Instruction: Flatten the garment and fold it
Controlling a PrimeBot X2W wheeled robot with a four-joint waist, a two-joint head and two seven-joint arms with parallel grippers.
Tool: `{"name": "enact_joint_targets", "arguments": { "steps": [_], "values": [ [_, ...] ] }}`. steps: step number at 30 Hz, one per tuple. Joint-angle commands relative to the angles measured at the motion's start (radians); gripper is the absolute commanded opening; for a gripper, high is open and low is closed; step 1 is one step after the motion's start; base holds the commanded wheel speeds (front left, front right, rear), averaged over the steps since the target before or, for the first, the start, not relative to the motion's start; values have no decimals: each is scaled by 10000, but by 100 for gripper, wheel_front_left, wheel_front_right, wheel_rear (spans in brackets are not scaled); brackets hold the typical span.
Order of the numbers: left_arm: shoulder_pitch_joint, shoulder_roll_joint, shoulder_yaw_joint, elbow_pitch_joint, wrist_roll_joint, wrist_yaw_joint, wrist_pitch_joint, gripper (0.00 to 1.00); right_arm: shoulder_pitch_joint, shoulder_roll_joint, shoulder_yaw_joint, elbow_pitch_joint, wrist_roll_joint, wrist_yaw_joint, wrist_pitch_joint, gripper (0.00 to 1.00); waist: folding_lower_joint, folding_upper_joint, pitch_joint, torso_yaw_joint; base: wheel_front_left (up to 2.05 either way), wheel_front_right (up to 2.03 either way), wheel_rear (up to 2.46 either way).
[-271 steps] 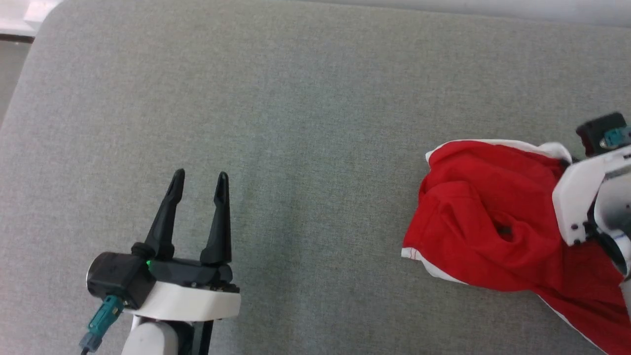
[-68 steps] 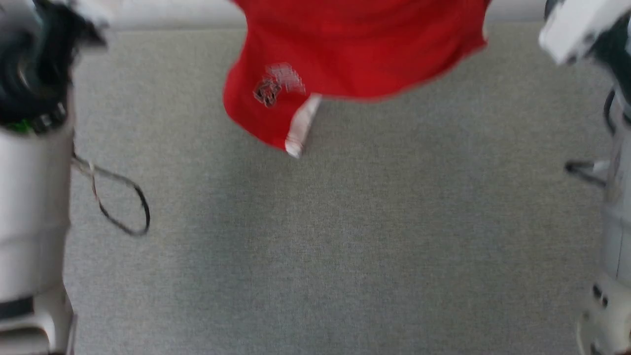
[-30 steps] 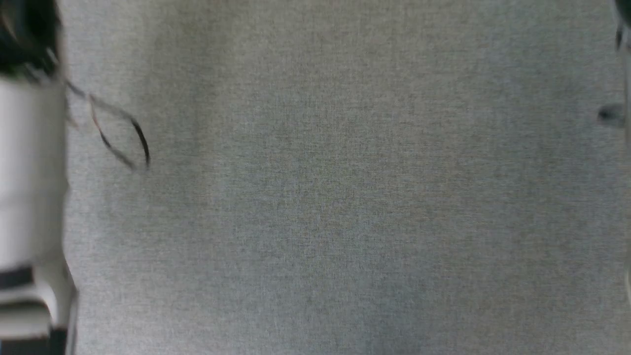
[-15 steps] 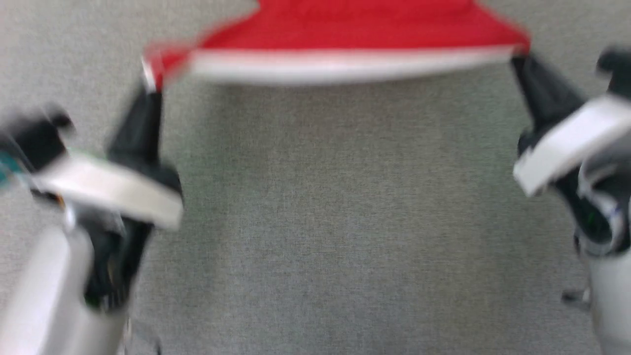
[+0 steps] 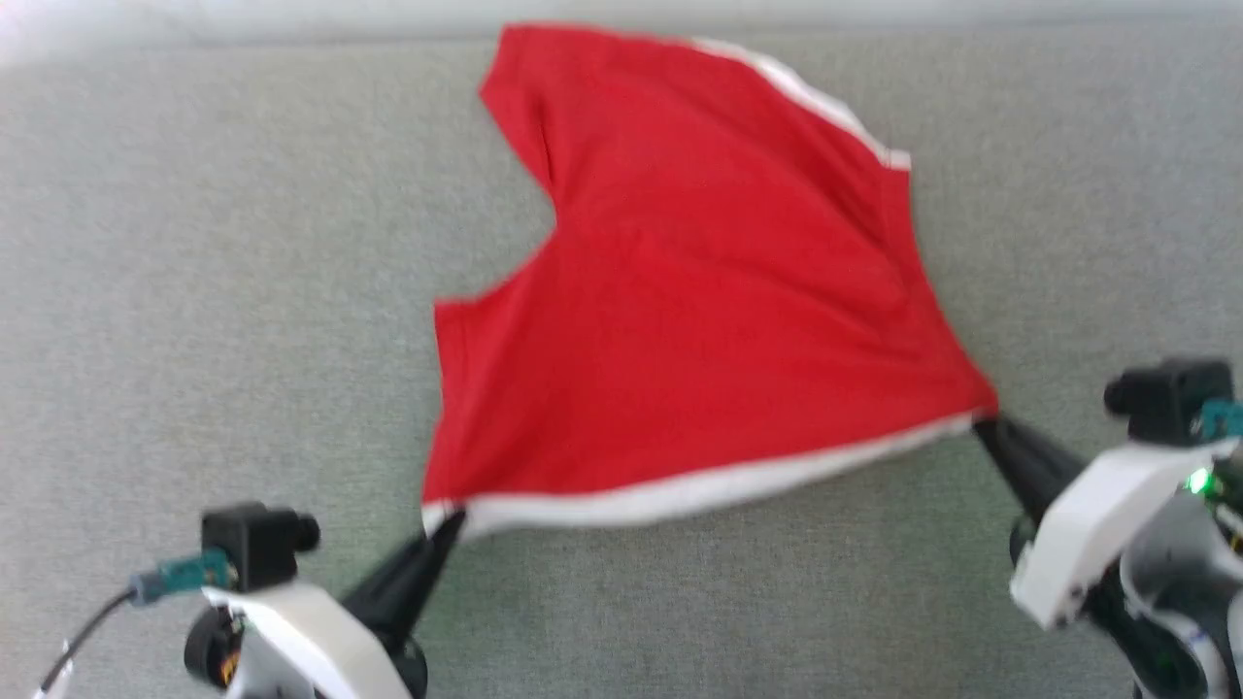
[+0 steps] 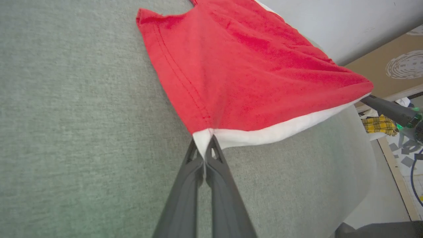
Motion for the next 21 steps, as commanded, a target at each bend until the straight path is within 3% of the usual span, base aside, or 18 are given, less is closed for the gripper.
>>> {"name": "enact_joint_targets", "arguments": {
  "steps": [1, 13, 21],
  "values": [
    [230, 162, -65, -135, -95, -75, 150, 0, 316, -97, 13, -121, 161, -17, 201, 0, 2, 0, -655, 95, 0, 0, 0],
    [2082, 981, -512, -1419, -933, 159, 1434, 0, 2876, -551, 37, -1353, 1556, -17, 2169, 0, 2, 0, -1447, 187, 0, 0, 0],
    [2901, 1193, -381, -2087, -1266, 353, 1443, 0, 3940, -536, -258, -1966, 2081, -17, 3024, 0, 2, 0, -1680, 117, 0, 0, 0]
  ]
}}
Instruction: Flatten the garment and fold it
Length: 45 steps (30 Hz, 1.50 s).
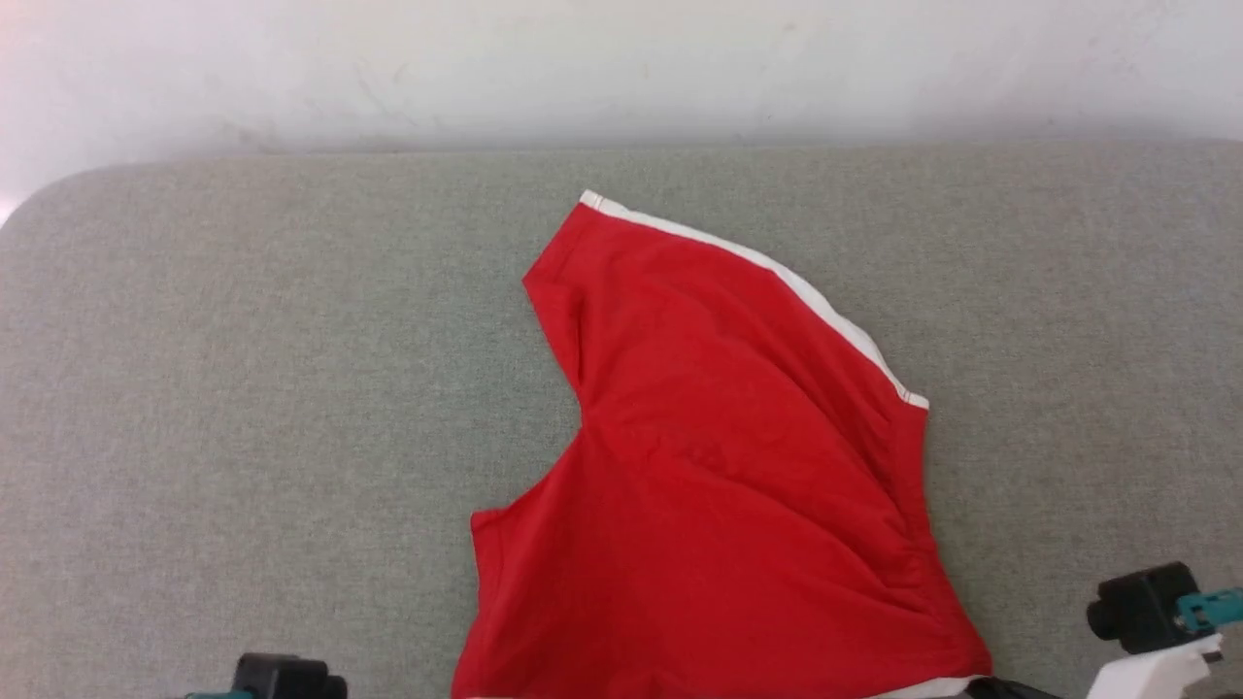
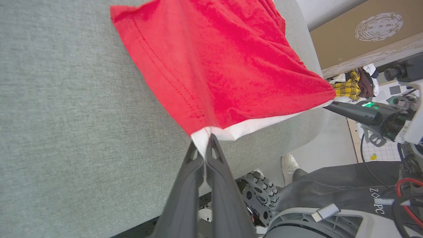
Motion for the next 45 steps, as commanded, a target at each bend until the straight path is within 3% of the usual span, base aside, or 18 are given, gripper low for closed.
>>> {"name": "enact_joint_targets", "arguments": {
  "steps": [1, 10, 17, 31, 45],
  "values": [
    [68, 77, 76, -56, -25, 64, -61, 0, 55, 15, -44, -80, 55, -9, 26, 0, 1, 0, -55, -27, 0, 0, 0],
    [-717, -36, 494, -66, 556, 11, -735, 0, -312, 193, -477, -292, -335, -9, -716, 0, 1, 0, 10, -225, 0, 0, 0],
    [-2836, -53, 568, 472, 1323, -469, -848, 0, -1186, 369, -542, -136, -830, -9, -1621, 0, 1, 0, 859, -426, 0, 0, 0],
    [-8634, 136, 15, 2129, 2290, -1743, 567, 0, -3355, 944, 100, 714, -1775, -9, -3119, 0, 1, 0, 2875, -1187, 0, 0, 0],
    [-11999, 398, -1162, 3913, 2528, -2067, 1303, 0, -4777, 1277, 1542, 1690, -2078, -9, -3621, 0, 1, 0, 4186, -1837, 0, 0, 0]
  ]
}}
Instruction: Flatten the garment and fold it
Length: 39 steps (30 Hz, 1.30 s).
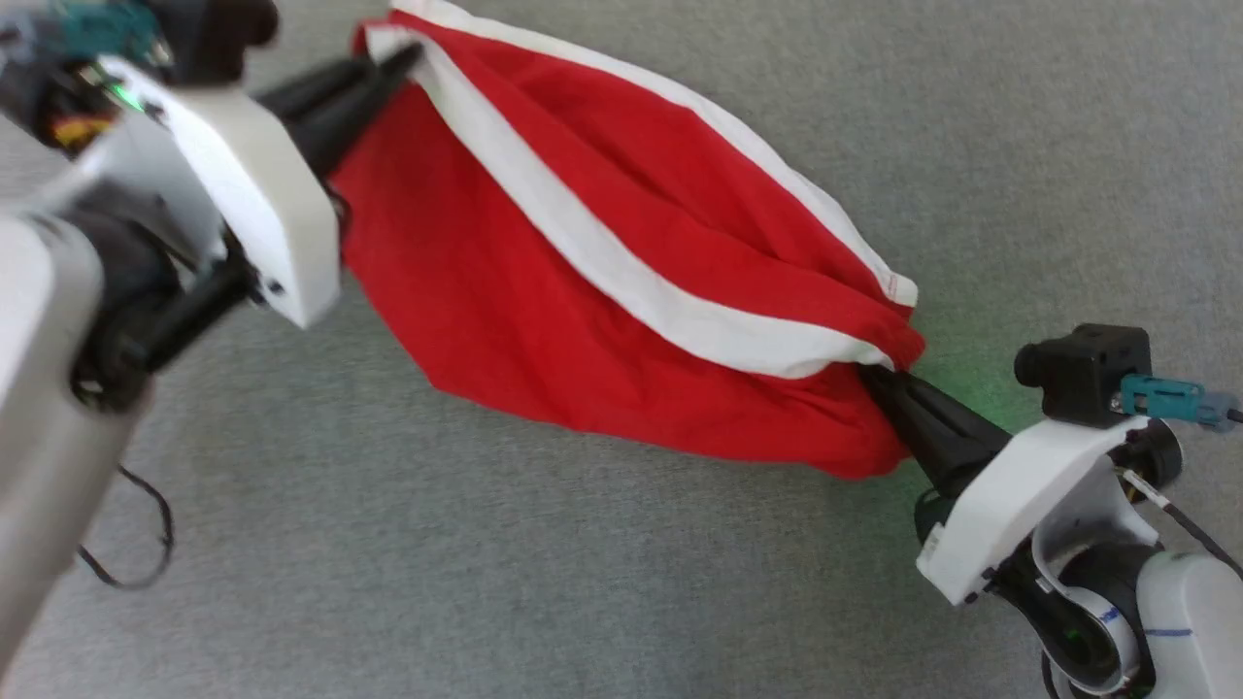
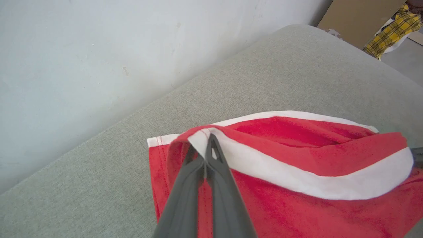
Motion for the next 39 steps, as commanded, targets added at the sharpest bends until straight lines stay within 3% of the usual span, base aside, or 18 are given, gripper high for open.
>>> {"name": "enact_joint_targets", "arguments": {
  "steps": [1, 19, 31, 32, 33, 34, 35, 39],
  "values": [
    [-257, 104, -28, 113, 74, -66, -11, 0, -165, 14, 58, 66, -15, -9, -78, 0, -1, 0, 321, -289, 0, 0, 0],
    [-1901, 433, -575, 1156, -1, -75, -634, 0, -824, 238, 149, -763, -429, -9, -280, 0, -1, 0, 1129, -612, 0, 0, 0],
    [-2015, 518, -1134, 2538, -61, -64, -660, 0, -719, 453, 294, -891, -592, -9, -199, 0, -1, 0, 1350, -912, 0, 0, 0],
    [-2017, 526, -1128, 2628, -74, -29, -629, 11, -715, 457, 289, -891, -593, -9, -205, 0, -1, 0, 1362, -920, 0, 0, 0],
    [-2024, 534, -1126, 2702, -75, -5, -610, 36, -715, 461, 283, -890, -595, -9, -210, 0, -1, 0, 1368, -923, 0, 0, 0],
    [-2030, 524, -1104, 2767, -90, 43, -615, 86, -715, 466, 274, -886, -600, -9, -213, 0, -1, 0, 1369, -922, 0, 0, 0],
    [-2038, 509, -1080, 2817, -93, 94, -642, 100, -716, 474, 265, -880, -604, -9, -215, 0, -1, 0, 1368, -917, 0, 0, 0],
    [-2043, 414, -999, 2915, -189, 141, -811, 100, -747, 481, 220, -847, -613, -9, -215, 0, -1, 0, 1316, -839, 0, 0, 0]
  ]
}}
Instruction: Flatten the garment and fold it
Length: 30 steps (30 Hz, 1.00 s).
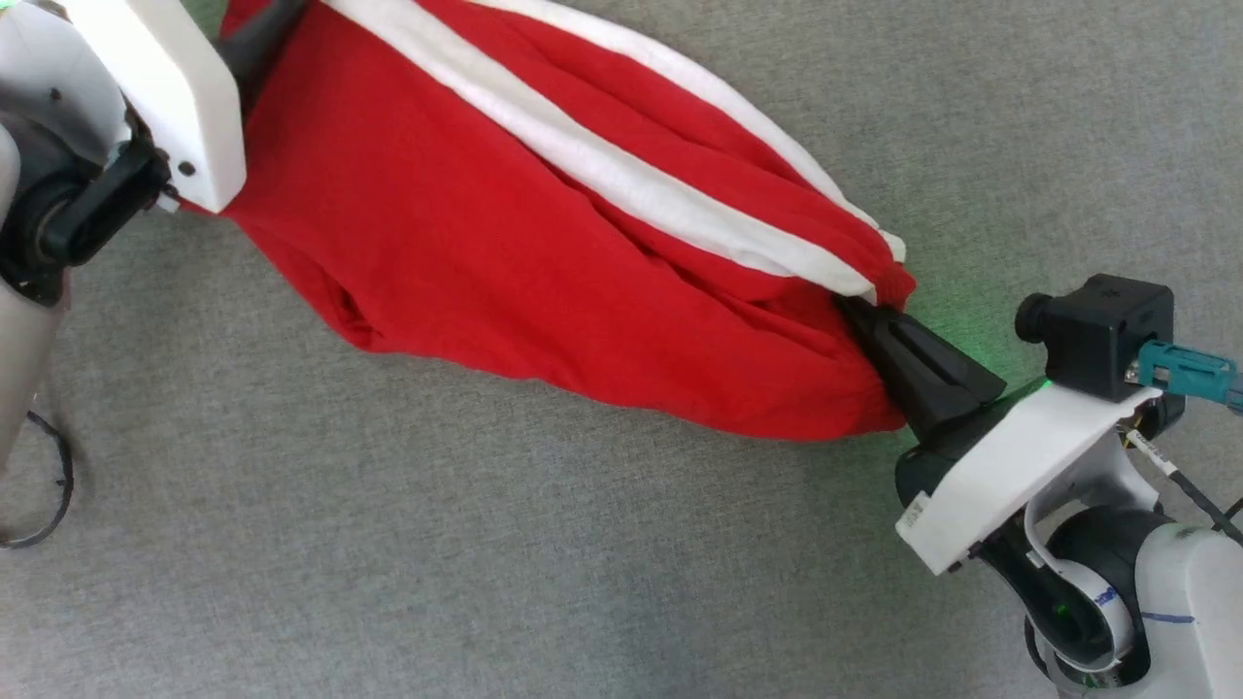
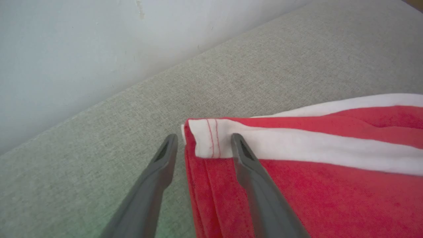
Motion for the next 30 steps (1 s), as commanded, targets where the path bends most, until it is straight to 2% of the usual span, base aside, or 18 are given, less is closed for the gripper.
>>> {"name": "enact_joint_targets", "arguments": {
  "steps": [1, 3, 4, 5, 6, 7, 16, 20, 26, 30],
  "values": [
    [-116, -56, 63, 45, -111, 40, -92, 100, -44, 25, -56, 51, -70, -19, -7, 0, 0, 0, -54, 65, 0, 0, 0],
    [-121, -108, 121, 33, -167, 53, -218, 100, -52, 16, -94, 82, -72, -19, 2, 0, 0, 0, -116, 141, 0, 0, 0],
    [-123, -132, 150, 17, -190, 58, -288, 100, -52, 11, -122, 99, -74, -19, 11, 6, 0, 0, -147, 186, 0, 0, 0],
    [-116, -167, 183, -4, -224, 63, -368, 100, -49, -1, -155, 119, -84, -19, 19, 29, 0, 0, -186, 238, 0, 0, 0],
    [-97, -206, 217, -23, -264, 73, -450, 100, -47, -7, -202, 133, -108, -19, 1, 71, 0, 0, -228, 292, 0, 0, 0],
    [-69, -232, 242, -40, -302, 79, -516, 100, -47, -4, -247, 152, -132, -19, -20, 100, 0, 0, -274, 340, 0, 0, 0],
    [518, -228, 447, -467, -551, 138, -1202, 100, 144, -19, -517, 146, -221, -19, 175, 100, 0, 0, -1052, 646, 0, 0, 0],
    [1138, -227, 571, -884, -629, 306, -1759, 100, 477, -32, -733, 0, -227, -19, 415, 100, 0, 0, -1643, 683, 0, 0, 0],
    [2347, -247, 844, -1694, -628, 802, -2883, 100, 1106, 29, -1023, -304, -148, -19, 832, 100, 0, 0, -2675, 672, 0, 0, 0],
    [3213, -259, 1122, -2503, -299, 1399, -3962, 100, 1457, 183, -1420, -635, -280, -19, 607, 100, 0, 0, -3229, 722, 0, 0, 0]
  ]
}}
